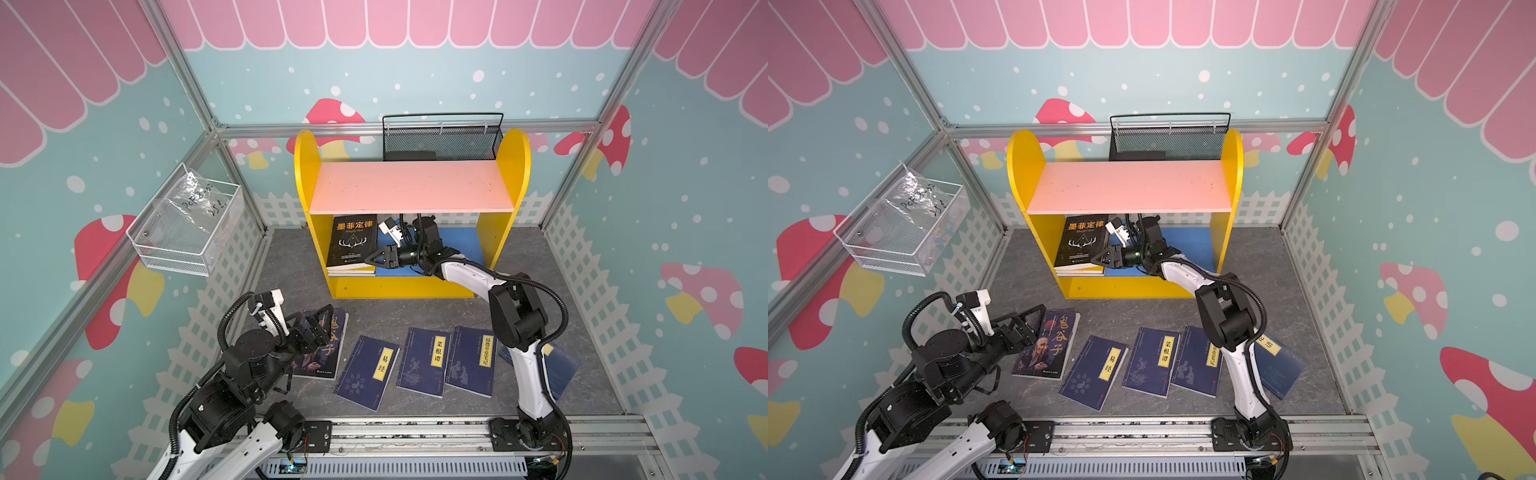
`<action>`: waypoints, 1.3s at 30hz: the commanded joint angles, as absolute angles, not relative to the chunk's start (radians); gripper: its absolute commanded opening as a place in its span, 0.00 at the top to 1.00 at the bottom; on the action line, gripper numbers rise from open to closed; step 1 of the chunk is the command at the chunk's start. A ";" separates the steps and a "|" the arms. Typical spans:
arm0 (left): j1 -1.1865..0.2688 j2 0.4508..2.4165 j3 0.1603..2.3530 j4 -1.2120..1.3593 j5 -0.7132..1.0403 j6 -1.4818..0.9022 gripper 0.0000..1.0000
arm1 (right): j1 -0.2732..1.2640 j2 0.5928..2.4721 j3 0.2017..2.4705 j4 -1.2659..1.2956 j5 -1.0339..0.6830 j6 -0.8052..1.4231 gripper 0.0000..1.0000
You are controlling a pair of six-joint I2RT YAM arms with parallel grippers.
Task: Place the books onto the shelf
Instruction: 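Release the black book and move the right gripper back to the table books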
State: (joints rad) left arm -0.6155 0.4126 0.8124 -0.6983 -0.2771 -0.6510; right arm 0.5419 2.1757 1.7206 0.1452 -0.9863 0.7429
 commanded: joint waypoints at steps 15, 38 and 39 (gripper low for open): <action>-0.610 0.397 0.791 -0.690 -0.291 -0.664 0.00 | 0.568 1.974 1.649 -0.064 -0.776 0.564 0.49; -0.609 0.614 0.761 -0.660 -0.154 -0.623 0.00 | 0.570 1.455 1.085 -0.134 -0.363 0.627 0.24; -0.609 0.615 0.754 -0.659 -0.163 -0.635 0.00 | 0.572 1.432 1.049 -0.134 -0.345 0.641 0.24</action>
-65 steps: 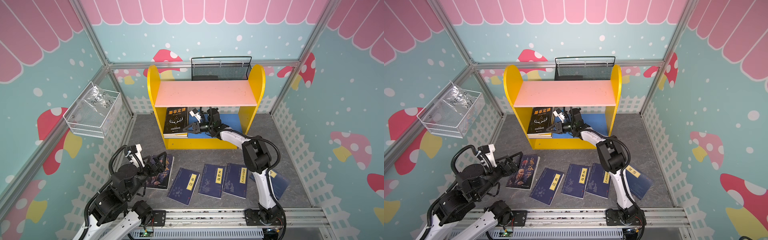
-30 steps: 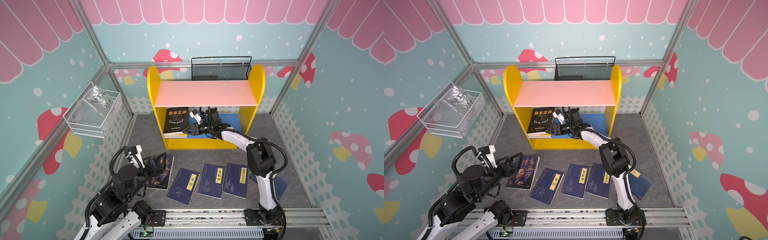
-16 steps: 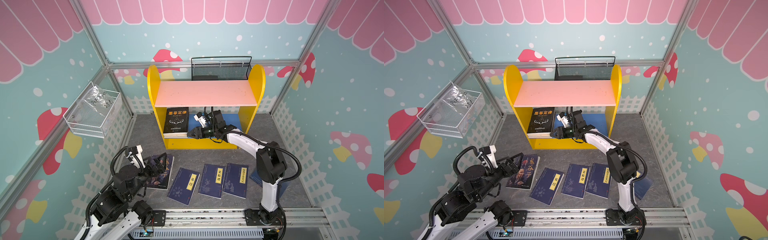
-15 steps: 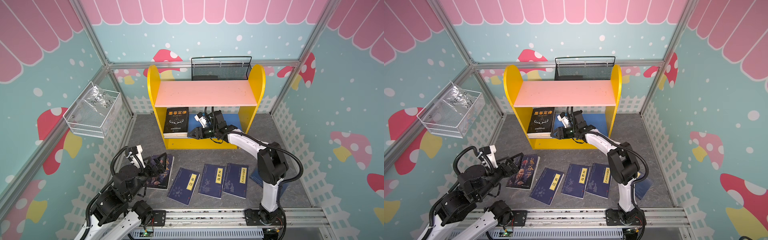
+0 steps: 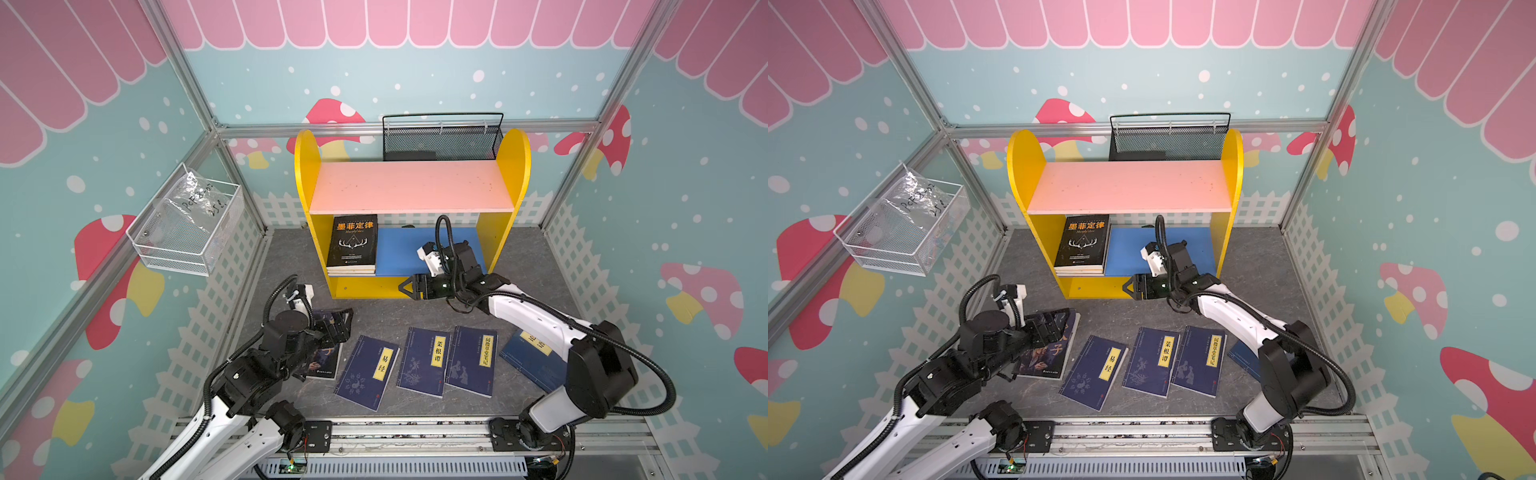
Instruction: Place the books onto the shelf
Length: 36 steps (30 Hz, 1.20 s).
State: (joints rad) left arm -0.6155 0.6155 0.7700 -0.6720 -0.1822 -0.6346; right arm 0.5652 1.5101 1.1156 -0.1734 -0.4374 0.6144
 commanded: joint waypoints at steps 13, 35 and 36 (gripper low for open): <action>-0.442 0.648 0.515 -0.690 -0.342 -0.960 0.00 | 0.727 1.250 0.703 0.108 -0.150 0.965 0.27; 0.187 0.843 0.372 -0.454 -0.099 -0.899 0.00 | 1.059 1.995 1.186 0.351 -0.082 1.122 0.26; 0.193 0.856 0.365 -0.433 -0.080 -0.895 0.00 | 1.067 2.017 1.204 0.349 -0.080 1.123 0.27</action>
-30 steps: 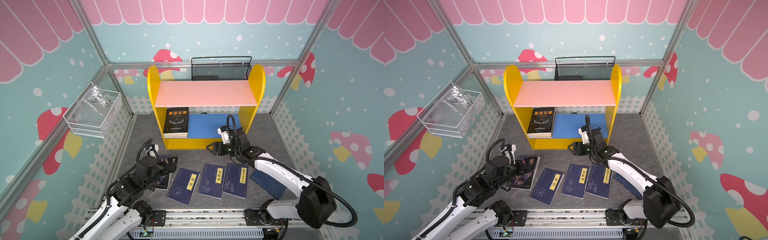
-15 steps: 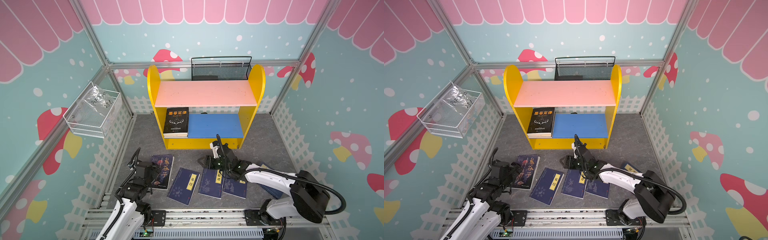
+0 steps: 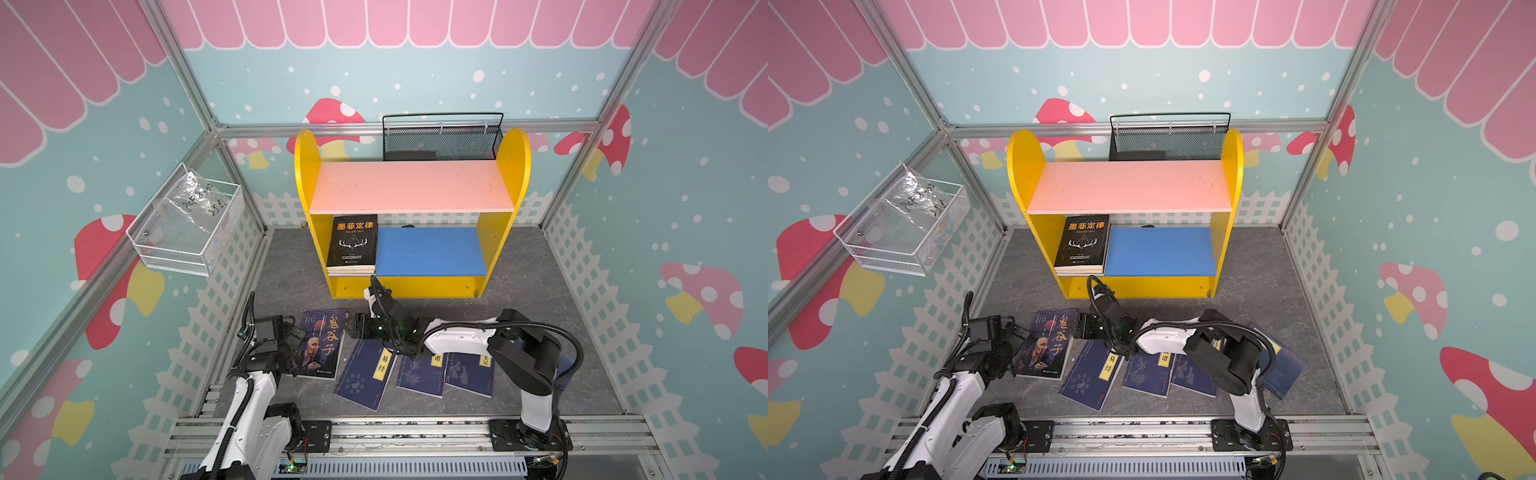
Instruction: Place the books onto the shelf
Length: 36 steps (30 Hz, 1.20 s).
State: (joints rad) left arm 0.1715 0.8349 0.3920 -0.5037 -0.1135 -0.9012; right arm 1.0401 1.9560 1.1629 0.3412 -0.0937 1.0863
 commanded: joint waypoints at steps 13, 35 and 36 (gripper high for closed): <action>0.209 0.894 0.250 -0.297 0.309 -0.908 0.01 | 1.068 2.137 1.290 0.237 -0.018 1.081 0.30; 0.209 0.617 0.175 0.025 0.770 -1.168 0.00 | 1.010 2.244 1.335 0.268 -0.176 1.058 0.43; 0.209 0.630 0.167 0.026 0.769 -1.168 0.01 | 1.008 2.244 1.333 0.275 -0.185 1.058 0.43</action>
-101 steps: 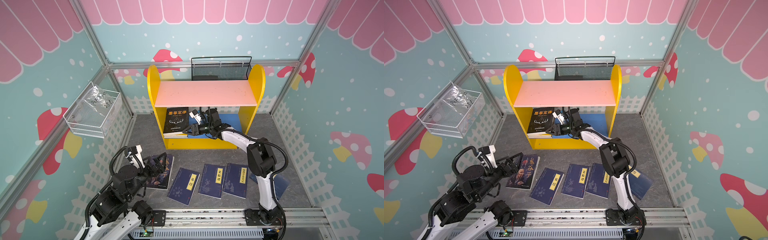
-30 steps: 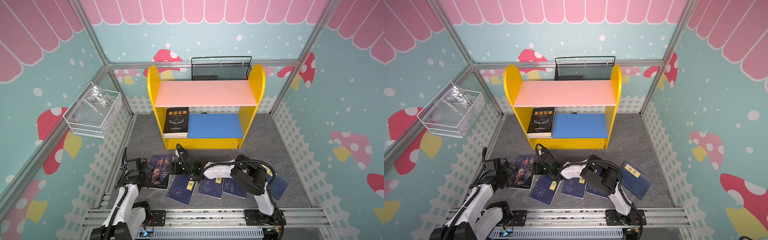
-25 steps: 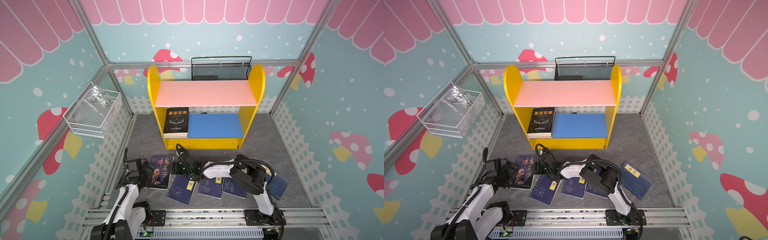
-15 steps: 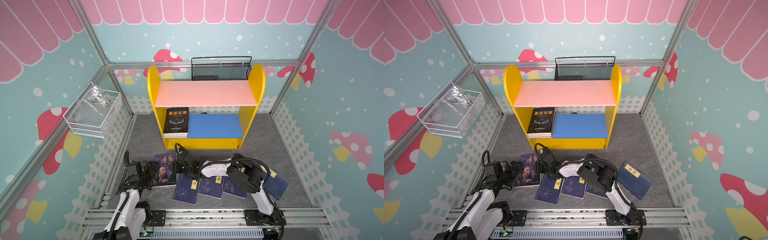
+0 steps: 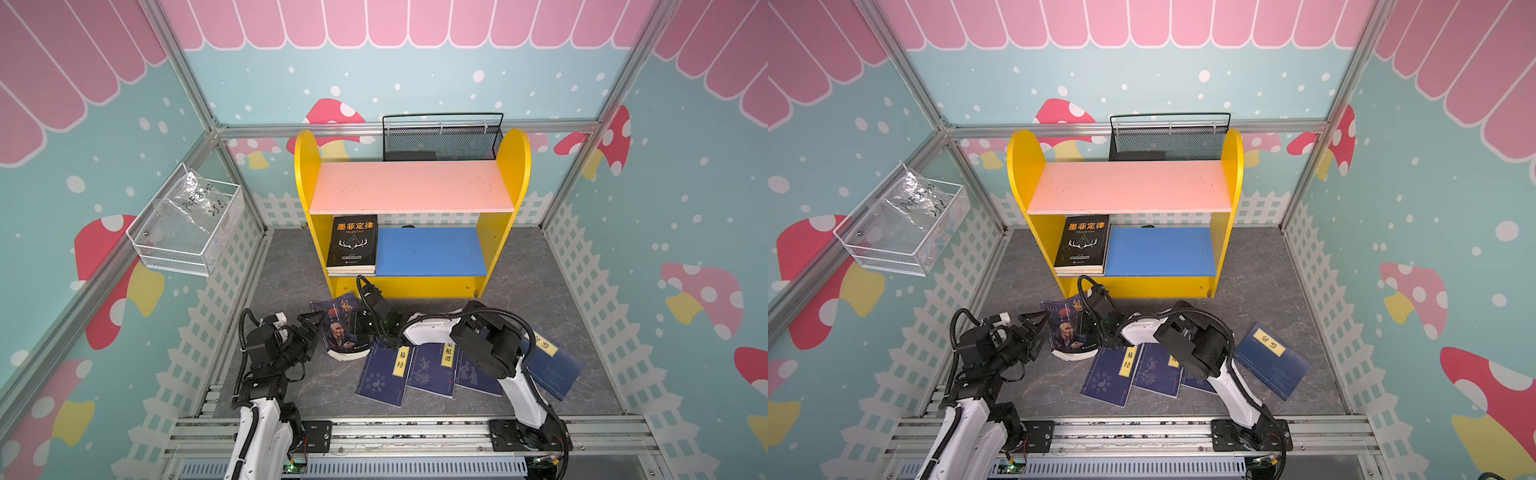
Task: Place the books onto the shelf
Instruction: 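Tip the purple book up on its edge between both grippers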
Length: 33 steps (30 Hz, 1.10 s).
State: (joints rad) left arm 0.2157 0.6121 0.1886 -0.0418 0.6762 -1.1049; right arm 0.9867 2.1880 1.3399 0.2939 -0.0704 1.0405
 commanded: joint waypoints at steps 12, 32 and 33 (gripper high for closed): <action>0.200 0.721 0.221 -0.221 0.667 -1.002 0.09 | 0.998 2.254 1.329 0.305 -0.228 1.066 0.43; 0.080 0.722 0.418 -0.481 0.450 -0.856 1.00 | 0.958 2.056 1.236 0.497 -0.307 0.970 0.33; 0.076 0.716 0.442 -0.497 0.455 -0.842 1.00 | 0.952 2.020 1.213 0.525 -0.313 0.960 0.32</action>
